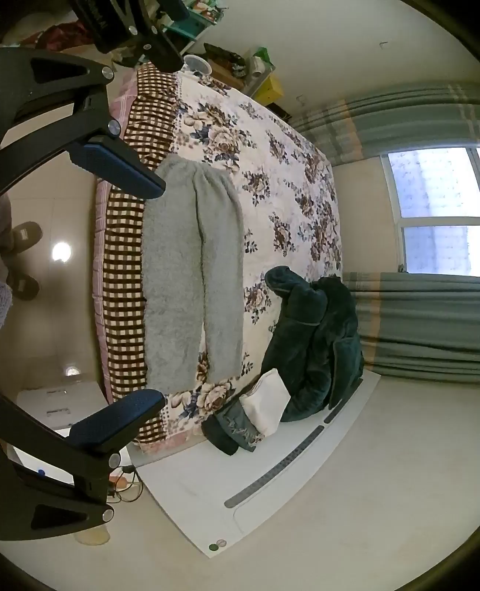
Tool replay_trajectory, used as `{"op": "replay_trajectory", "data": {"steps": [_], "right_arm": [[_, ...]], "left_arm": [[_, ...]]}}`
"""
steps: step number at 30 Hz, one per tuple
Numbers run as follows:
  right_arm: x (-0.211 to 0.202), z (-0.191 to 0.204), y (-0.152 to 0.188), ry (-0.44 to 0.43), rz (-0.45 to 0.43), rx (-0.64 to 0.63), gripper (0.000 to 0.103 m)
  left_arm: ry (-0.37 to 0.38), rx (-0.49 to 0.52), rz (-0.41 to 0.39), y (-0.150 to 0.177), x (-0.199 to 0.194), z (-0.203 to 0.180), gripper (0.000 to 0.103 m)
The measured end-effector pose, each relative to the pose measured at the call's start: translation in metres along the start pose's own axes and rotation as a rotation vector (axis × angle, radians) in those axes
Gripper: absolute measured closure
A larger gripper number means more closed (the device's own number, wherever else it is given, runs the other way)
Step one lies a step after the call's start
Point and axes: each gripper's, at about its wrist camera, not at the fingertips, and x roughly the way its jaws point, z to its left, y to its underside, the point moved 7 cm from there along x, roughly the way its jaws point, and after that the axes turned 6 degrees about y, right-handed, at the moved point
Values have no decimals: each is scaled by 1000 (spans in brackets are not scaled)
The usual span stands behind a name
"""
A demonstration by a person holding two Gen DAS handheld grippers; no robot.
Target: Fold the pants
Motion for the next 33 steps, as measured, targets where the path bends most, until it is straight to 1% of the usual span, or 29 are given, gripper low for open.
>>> {"op": "replay_trajectory", "data": {"steps": [9,10,16,17,21,26,29,33], "right_arm": [[1,0,-1,4,-3,-3,0],[-6,4,-3,1,-10,-3,0],[-12,4,-5,0,-6,-3,0],[-14,12,-4,1,-9,0,0],[-13,12,-4,2,-10,-3,0],[-22,18,-2,0,-11,-1,0],[-25,15,-12,-3,-11,0,0],[-23,14,-12,-2,-9,-1,0]], "left_arm": [[6,-4,-3,0,0,0,0],[7,-4,-4,0,0,0,0],[6,-6,-5,-1,0,-1,0],[8,-7,-5,-1,0,-1,0],[9,-9,-4,-1,-1,-2,0],[9,-12,-2,-1,0,1,0],[10,-13,-2,0,0,3,0],[12,-15,-2,0,0,3,0]]}}
